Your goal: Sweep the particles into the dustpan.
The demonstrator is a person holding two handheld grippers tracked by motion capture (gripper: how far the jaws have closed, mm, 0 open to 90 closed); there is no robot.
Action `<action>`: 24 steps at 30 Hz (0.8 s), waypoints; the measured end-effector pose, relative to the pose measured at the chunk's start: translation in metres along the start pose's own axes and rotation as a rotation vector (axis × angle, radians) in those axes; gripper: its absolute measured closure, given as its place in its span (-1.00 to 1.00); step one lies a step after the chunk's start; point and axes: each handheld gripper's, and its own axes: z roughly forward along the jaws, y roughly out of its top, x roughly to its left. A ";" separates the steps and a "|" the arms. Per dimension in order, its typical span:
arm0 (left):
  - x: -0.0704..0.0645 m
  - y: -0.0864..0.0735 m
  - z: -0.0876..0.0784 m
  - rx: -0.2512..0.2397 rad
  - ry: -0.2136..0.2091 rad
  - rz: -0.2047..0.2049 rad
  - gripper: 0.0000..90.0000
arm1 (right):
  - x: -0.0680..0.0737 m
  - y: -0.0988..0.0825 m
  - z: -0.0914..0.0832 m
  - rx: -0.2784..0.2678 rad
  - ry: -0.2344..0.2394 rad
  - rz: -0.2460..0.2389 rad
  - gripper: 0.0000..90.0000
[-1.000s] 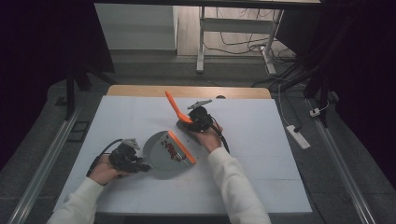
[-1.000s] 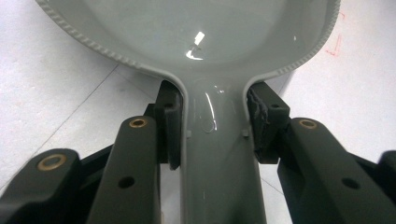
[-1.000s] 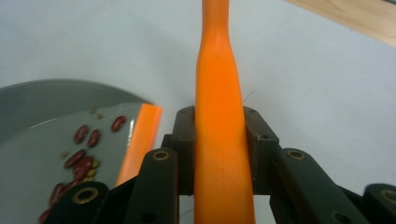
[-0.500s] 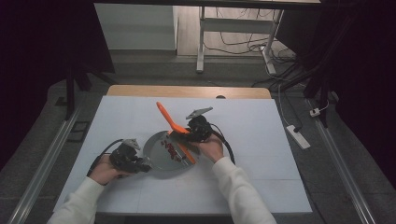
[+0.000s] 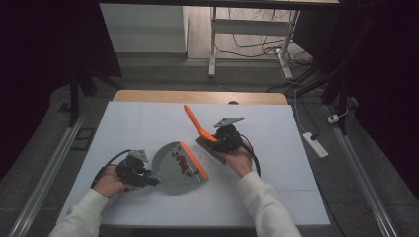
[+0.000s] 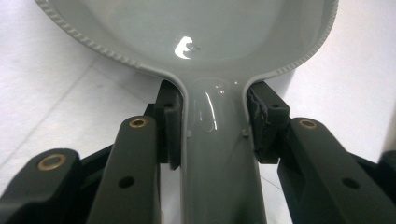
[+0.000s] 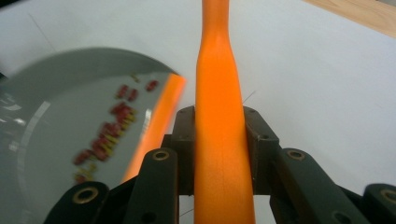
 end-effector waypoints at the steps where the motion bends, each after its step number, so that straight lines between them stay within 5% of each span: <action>1: -0.001 0.000 0.000 0.006 0.000 0.007 0.38 | -0.001 -0.004 -0.004 0.004 -0.013 -0.001 0.56; 9: -0.004 0.002 0.003 0.011 -0.003 0.012 0.38 | -0.008 -0.028 -0.011 0.016 -0.039 0.046 0.56; 13: -0.006 0.003 0.004 0.013 -0.001 0.012 0.38 | -0.001 -0.028 -0.002 0.014 0.043 0.072 0.56; 18: -0.006 0.004 0.005 0.011 0.000 0.011 0.38 | 0.021 -0.023 0.003 0.038 0.105 0.024 0.56; 22: -0.007 0.003 0.005 0.007 0.006 0.009 0.38 | 0.029 -0.017 -0.002 -0.012 0.196 0.050 0.56; 24: -0.007 0.002 0.006 0.006 0.002 0.009 0.38 | 0.028 -0.014 -0.009 -0.041 0.180 0.038 0.56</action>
